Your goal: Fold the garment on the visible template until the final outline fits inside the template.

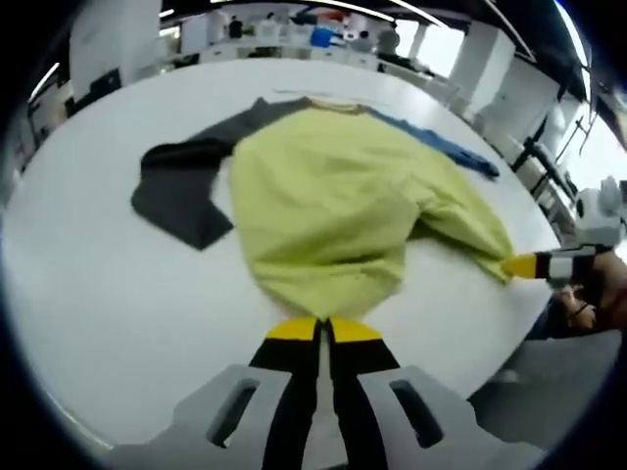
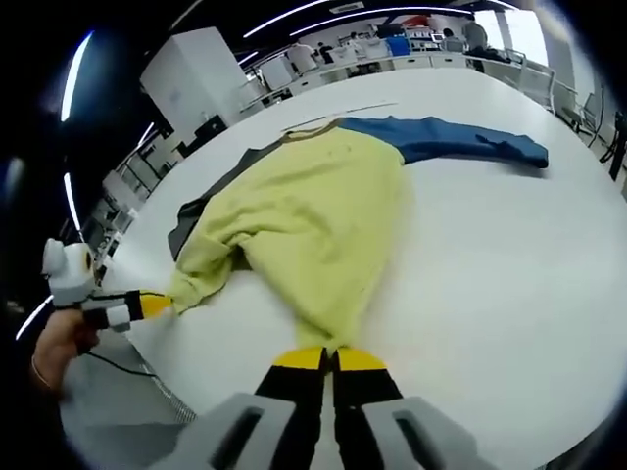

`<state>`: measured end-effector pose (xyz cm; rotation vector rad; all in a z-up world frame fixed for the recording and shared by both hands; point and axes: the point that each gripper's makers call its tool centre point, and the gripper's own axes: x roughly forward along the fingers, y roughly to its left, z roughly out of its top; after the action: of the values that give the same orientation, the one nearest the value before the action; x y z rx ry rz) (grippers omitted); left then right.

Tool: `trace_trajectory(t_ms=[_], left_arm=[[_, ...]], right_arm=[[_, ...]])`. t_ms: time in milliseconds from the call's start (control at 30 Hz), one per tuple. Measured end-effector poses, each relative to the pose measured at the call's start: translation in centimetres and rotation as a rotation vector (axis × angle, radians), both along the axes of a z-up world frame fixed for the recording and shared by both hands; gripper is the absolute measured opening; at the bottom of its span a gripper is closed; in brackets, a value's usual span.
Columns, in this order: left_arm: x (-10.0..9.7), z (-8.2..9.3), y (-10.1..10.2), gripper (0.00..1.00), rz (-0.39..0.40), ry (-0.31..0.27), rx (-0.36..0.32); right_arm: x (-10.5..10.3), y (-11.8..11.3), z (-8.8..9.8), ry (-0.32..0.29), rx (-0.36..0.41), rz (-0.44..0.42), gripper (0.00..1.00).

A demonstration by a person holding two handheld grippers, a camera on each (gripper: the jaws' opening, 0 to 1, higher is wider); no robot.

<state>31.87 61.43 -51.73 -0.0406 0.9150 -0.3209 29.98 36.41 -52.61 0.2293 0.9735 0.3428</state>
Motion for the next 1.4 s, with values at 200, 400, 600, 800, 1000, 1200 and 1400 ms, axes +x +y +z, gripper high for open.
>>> trace_trajectory(t_ms=[200,400,600,800,1000,1200,1400], left_arm=[[0.4,1.2,2.0,0.0,-0.018,-0.003,-0.031],[1.0,3.0,3.5,0.0,-0.074,-0.028,-0.017],[0.6,3.2,4.8,0.0,-0.154,-0.015,0.067],[0.2,1.8,5.0,0.0,-0.179,0.032,0.084],[0.3,0.5,5.3,0.0,-0.153,0.063,0.068],[1.2,0.8,4.6,0.01,-0.099,-0.01,-0.012],[0.2,0.3,4.4,0.15,-0.138,0.005,0.003]], right_arm=[[-0.2,-1.3,0.6,-0.004,-0.051,0.032,0.0],[0.0,-2.6,1.7,-0.008,-0.084,0.066,0.0],[0.8,-4.6,2.5,-0.01,-0.116,0.07,0.0],[1.1,-5.4,1.3,0.024,-0.126,0.063,0.0],[0.7,-5.3,-0.4,0.063,-0.13,0.077,0.0],[0.5,-5.8,-1.4,0.074,-0.108,0.022,0.0],[0.3,-6.2,-1.1,0.069,-0.104,-0.006,0.12]])
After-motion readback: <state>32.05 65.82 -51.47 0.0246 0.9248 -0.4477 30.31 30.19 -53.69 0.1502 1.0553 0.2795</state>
